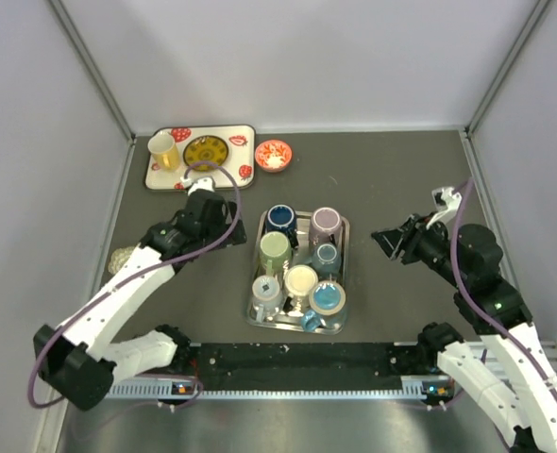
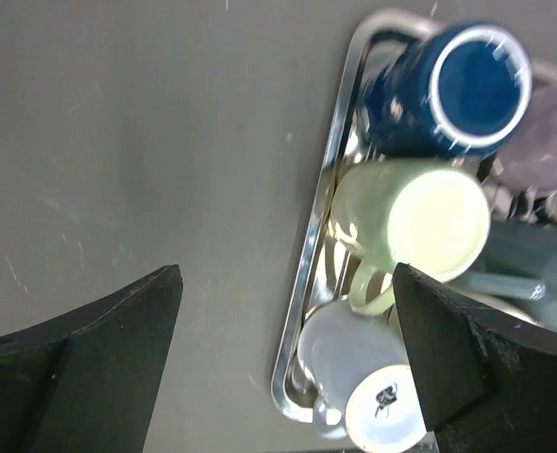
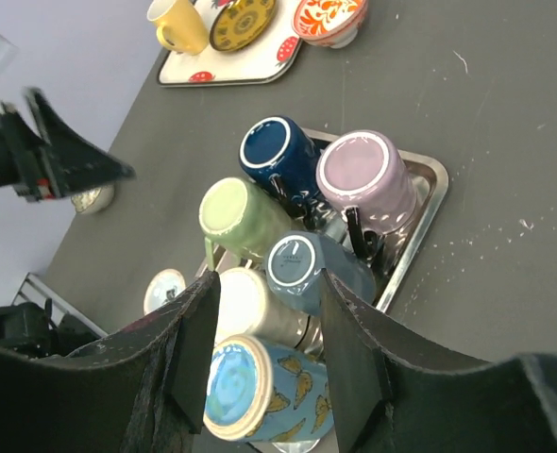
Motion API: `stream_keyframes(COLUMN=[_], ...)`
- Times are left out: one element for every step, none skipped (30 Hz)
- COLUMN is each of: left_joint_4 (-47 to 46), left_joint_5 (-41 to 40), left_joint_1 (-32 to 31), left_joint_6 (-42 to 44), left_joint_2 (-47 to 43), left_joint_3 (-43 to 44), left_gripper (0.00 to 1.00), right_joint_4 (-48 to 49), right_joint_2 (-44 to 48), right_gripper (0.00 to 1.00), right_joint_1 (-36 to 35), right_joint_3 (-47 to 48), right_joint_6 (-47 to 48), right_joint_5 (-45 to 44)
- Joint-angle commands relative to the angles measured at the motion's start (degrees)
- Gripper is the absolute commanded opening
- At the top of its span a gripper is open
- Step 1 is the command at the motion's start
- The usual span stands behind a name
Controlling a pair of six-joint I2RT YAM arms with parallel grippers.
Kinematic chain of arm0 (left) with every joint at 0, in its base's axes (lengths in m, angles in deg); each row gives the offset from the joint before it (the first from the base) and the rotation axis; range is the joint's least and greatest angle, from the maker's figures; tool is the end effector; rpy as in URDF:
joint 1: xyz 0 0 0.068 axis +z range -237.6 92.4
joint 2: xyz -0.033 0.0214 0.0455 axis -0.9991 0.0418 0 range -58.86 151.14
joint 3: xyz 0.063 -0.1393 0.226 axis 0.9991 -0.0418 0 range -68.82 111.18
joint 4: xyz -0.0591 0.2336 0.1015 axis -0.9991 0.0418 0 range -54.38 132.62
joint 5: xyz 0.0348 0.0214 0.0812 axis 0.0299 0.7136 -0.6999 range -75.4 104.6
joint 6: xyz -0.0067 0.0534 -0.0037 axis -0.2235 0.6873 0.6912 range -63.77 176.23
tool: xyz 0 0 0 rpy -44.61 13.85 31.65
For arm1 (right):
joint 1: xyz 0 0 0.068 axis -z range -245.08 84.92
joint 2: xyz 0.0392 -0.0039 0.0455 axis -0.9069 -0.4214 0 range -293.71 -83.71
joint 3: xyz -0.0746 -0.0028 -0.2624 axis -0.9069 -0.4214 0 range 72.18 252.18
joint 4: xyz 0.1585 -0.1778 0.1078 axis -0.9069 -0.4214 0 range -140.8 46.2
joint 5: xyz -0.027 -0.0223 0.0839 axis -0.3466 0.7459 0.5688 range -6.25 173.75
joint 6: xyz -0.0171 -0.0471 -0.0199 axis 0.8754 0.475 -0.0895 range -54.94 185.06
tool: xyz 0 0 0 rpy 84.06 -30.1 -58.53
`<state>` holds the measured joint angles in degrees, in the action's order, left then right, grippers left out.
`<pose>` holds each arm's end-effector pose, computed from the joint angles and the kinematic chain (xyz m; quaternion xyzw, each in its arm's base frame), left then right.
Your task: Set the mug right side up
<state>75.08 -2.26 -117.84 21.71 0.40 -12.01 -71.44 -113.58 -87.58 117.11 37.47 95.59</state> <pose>0.1891 -0.0983 0.3178 -0.0935 0.9005 -0.1028 0.4121 0.1065 0.0520 0.3428 -0.0300 0.7782 0.3363 0.5295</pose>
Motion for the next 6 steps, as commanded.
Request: stream_keyframes(left_joint_4=[3.8,2.82,1.51,0.1,-2.35,-3.42], left_joint_5=[5.26,6.31,6.4,6.66,6.58,6.23], left_joint_1=[0.27,0.27,0.27,0.27,0.27,0.27], left_joint_6=[-3.97,-2.84,-2.57,-2.39,-2.22,-2.56], left_joint_2=[0.34,-0.46,-1.42,-3.61,-4.76,-6.08], left_joint_3=[1.55,1.02,-0.46,-1.44,-2.4,-4.07], left_gripper=[0.99,0.97,0.96,0.98,0.99,0.99], right_joint_4=[3.64,3.73,3.82,4.17,4.35,4.52], right_joint_2=[-0.72,-0.89,-1.24,-1.33,-1.51,-1.68], right_gripper=[0.47,0.47,0.47,0.47,0.47,0.47], right_joint_1=[-0.35,-0.26,-0.35,-0.35,-0.35,-0.35], right_joint_3=[0.25,0.25,0.16,0.07,-0.1,-0.19], right_joint_6=[1.14,1.31,1.32,1.4,1.4,1.23], right_joint_5=[-0.15,-0.15,-0.15,-0.06,-0.06,-0.06])
